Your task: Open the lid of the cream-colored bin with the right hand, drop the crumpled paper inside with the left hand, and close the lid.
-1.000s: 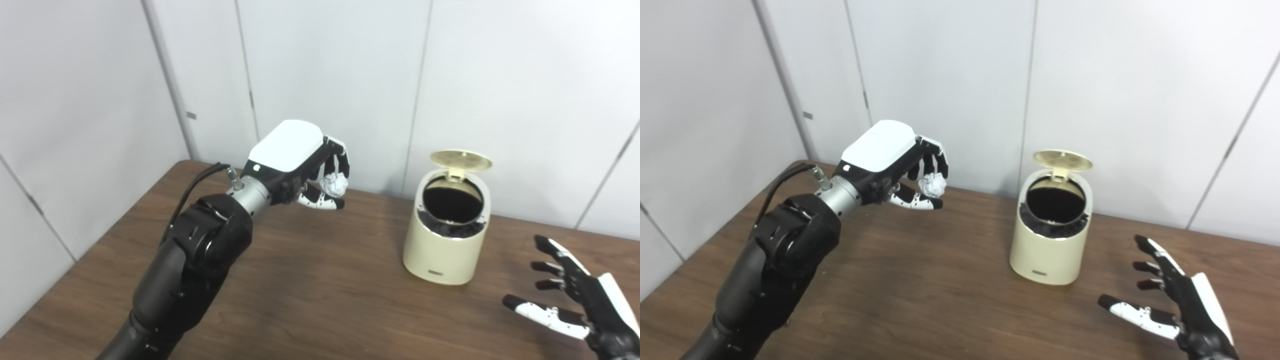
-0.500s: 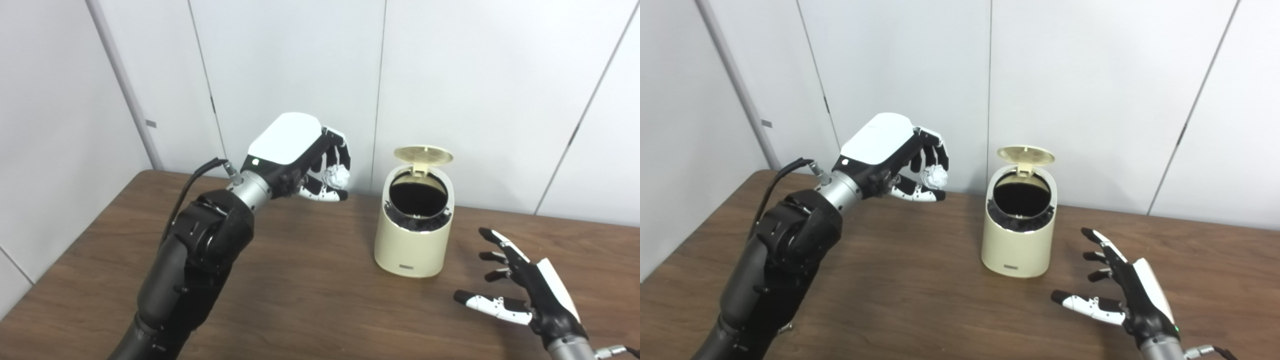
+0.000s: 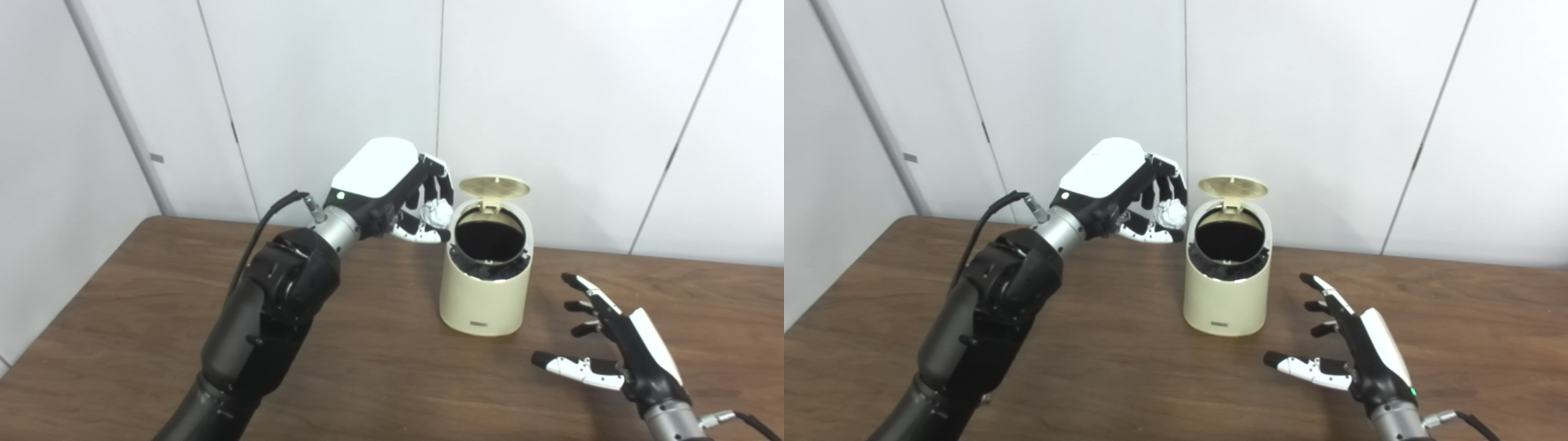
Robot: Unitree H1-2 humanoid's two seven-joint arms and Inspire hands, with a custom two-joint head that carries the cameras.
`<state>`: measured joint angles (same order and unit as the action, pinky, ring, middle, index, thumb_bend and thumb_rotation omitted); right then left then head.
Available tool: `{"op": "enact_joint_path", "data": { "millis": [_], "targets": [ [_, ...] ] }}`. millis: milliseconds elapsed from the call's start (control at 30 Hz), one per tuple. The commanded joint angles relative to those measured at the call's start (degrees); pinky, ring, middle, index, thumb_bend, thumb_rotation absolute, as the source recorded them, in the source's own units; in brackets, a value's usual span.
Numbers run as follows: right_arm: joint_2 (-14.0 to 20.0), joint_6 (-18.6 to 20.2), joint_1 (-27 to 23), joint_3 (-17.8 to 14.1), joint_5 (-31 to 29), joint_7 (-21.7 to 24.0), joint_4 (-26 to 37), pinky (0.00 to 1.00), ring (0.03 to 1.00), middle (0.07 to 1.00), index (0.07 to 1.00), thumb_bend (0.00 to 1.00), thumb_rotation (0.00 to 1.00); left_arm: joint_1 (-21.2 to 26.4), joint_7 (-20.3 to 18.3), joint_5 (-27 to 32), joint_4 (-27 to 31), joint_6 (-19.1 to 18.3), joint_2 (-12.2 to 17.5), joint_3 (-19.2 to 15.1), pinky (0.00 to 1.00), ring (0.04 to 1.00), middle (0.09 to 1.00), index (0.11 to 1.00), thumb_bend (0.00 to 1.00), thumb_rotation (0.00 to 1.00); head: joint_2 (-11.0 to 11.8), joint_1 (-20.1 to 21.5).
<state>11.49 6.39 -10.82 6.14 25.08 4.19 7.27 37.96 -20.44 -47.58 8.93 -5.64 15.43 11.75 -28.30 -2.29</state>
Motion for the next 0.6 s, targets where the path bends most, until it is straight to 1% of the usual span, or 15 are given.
{"op": "enact_joint_path", "data": {
  "millis": [0,100,233,433,567],
  "targets": [
    [-0.2,-0.5,-1.5,-0.1,0.6,-1.0,2.2,0.61,0.790,0.911,0.889,0.69,0.38,2.7,4.0,-0.3,-0.7,0.3,-0.8,-0.4,0.37,0.392,0.500,0.500,0.50,0.00,0.0,0.0],
    [-0.4,-0.5,-1.5,0.0,1.2,-1.2,2.2,0.60,0.777,0.904,0.883,0.69,0.39,2.5,7.0,-0.8,-2.8,0.9,-2.0,0.1,0.37,0.386,0.494,0.508,0.50,0.00,0.2,0.5],
    [-0.7,-0.6,-1.5,0.0,1.5,-1.2,2.3,0.60,0.773,0.903,0.881,0.69,0.39,2.8,9.7,-0.9,-5.3,2.1,-2.4,1.4,0.36,0.386,0.497,0.507,0.50,0.00,0.2,1.2],
    [-0.9,-0.3,-1.6,-0.1,1.9,-1.2,2.5,0.58,0.776,0.906,0.884,0.70,0.41,3.4,12.8,-0.8,-8.8,3.9,-3.2,3.0,0.34,0.377,0.489,0.509,0.50,0.00,0.2,2.0],
    [-1.1,0.1,-1.5,-0.4,1.5,-1.0,3.0,0.60,0.792,0.909,0.886,0.71,0.42,3.7,14.1,-0.6,-11.0,4.4,-3.8,3.7,0.33,0.373,0.493,0.508,0.50,0.00,-0.1,2.4]
  ]
}}
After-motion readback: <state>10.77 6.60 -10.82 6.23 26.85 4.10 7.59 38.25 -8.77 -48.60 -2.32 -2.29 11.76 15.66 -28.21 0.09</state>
